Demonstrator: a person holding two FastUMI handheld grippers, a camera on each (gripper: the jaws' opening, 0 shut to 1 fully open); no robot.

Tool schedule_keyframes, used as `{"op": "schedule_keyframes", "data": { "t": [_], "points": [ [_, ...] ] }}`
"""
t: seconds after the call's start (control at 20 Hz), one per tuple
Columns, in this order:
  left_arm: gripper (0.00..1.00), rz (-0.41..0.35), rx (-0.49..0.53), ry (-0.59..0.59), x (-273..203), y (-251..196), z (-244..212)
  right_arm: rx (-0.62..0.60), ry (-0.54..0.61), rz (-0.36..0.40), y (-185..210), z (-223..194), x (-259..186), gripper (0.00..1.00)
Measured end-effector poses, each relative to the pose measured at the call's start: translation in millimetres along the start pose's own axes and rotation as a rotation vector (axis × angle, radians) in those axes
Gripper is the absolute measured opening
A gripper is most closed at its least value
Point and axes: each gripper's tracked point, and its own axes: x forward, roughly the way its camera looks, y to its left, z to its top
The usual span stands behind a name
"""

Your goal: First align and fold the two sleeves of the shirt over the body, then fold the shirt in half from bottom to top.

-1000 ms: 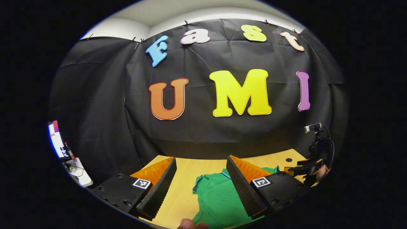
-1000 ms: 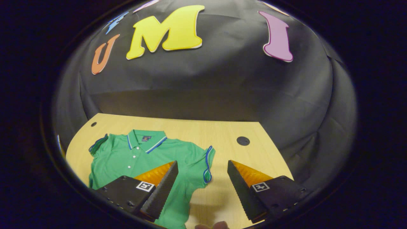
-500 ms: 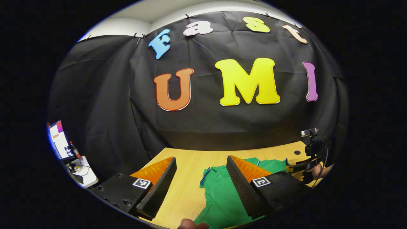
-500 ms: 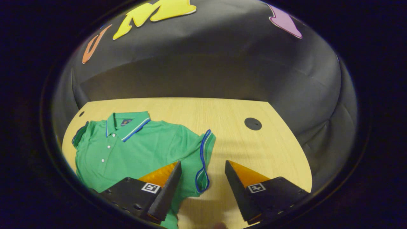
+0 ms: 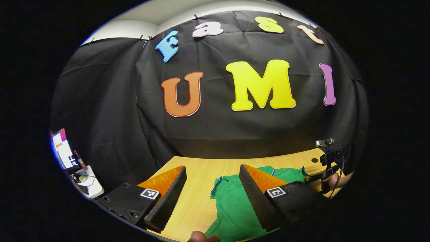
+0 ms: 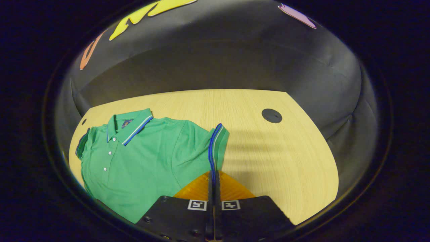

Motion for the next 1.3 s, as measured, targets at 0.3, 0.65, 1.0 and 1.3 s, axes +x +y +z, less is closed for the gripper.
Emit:
{"op": "schedule_keyframes", "data": {
  "t": [0.3,0.65,1.0,1.3],
  "points": [
    [1.00,-0.007,-0.007,-0.005,-4,-1,-1,0.012,-0.023,0.024,3,13,-13,0.00],
    [1.00,0.013,-0.024,-0.019,-11,10,2,0.010,-0.090,0.083,52,45,-46,0.00],
    [0.99,0.055,-0.055,-0.004,-23,30,-6,-0.034,-0.077,0.167,139,45,-48,0.00],
    [0.99,0.108,-0.053,-0.010,-29,56,-5,-0.004,-0.026,0.214,190,31,-39,0.00]
  ]
}}
